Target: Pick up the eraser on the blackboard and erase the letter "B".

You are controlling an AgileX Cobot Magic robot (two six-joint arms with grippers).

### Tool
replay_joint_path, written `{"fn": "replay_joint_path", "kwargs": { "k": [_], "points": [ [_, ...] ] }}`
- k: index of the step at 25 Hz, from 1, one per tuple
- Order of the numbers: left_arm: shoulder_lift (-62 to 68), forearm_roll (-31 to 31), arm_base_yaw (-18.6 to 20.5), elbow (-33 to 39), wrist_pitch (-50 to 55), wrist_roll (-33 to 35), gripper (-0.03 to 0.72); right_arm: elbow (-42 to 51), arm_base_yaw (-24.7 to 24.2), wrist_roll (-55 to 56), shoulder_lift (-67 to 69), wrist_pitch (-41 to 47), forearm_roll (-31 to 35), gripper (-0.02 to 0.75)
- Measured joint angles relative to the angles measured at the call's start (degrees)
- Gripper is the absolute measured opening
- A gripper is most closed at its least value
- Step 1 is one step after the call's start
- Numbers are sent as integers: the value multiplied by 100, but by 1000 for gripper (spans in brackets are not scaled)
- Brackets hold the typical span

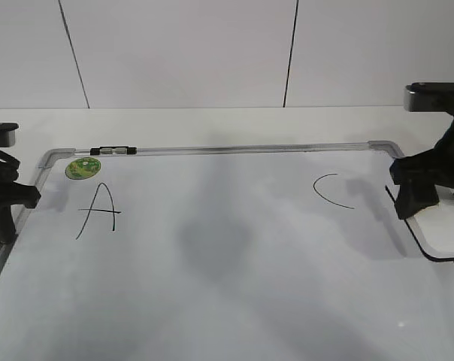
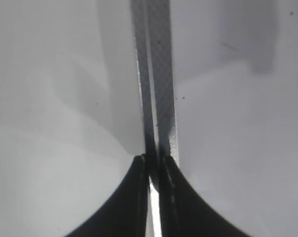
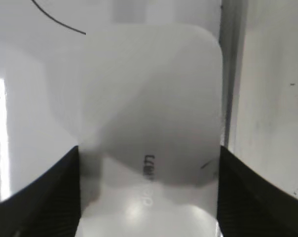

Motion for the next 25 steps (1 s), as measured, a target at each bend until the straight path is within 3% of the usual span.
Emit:
{"fn": "replay_joint_path", "kwargs": {
  "k": [25],
  "points": [
    [0,-21,0,0,8,0,13,2,-275,-273,793,-744,-206,546]
  ]
}}
